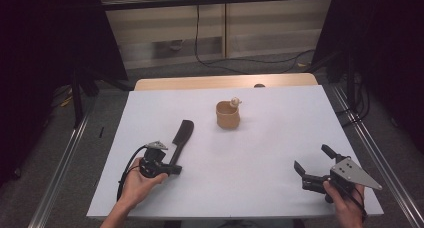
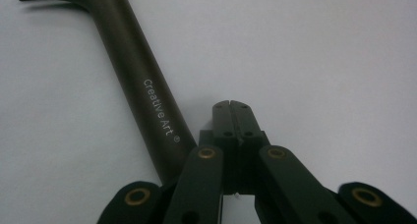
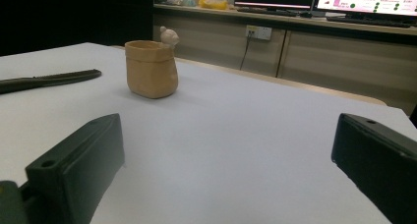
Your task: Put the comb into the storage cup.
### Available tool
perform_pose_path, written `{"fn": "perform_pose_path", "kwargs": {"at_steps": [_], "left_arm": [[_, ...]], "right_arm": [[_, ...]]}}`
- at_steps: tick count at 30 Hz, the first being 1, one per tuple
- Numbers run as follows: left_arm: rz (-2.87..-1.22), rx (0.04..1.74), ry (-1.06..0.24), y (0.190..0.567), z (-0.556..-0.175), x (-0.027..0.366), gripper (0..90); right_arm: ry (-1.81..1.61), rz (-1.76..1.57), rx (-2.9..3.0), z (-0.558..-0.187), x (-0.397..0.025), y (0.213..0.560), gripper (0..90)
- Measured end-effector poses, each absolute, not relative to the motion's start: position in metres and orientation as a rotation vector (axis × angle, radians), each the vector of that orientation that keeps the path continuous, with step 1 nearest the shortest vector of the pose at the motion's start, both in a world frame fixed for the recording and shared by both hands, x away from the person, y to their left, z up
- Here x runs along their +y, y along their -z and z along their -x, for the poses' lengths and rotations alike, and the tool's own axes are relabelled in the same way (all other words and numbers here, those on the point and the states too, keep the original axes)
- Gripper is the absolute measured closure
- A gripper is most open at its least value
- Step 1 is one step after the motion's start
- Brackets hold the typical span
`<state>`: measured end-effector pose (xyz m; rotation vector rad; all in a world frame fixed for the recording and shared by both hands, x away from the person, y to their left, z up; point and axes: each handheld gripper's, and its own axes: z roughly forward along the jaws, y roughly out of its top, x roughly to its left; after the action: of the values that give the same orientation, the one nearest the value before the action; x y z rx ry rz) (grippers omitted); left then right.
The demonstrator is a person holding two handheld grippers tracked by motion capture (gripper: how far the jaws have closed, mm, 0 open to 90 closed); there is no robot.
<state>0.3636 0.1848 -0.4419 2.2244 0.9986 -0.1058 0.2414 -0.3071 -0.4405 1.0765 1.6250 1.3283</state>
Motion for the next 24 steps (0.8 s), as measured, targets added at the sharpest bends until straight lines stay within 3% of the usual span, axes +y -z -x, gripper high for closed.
{"fn": "perform_pose_path", "kwargs": {"at_steps": [24], "left_arm": [[-2.202,1.028,0.066,0.442,-0.364,0.196,90.0]], "right_arm": [[-1.327,-1.075,1.627,-0.242,-0.307,0.441,0.0]]}}
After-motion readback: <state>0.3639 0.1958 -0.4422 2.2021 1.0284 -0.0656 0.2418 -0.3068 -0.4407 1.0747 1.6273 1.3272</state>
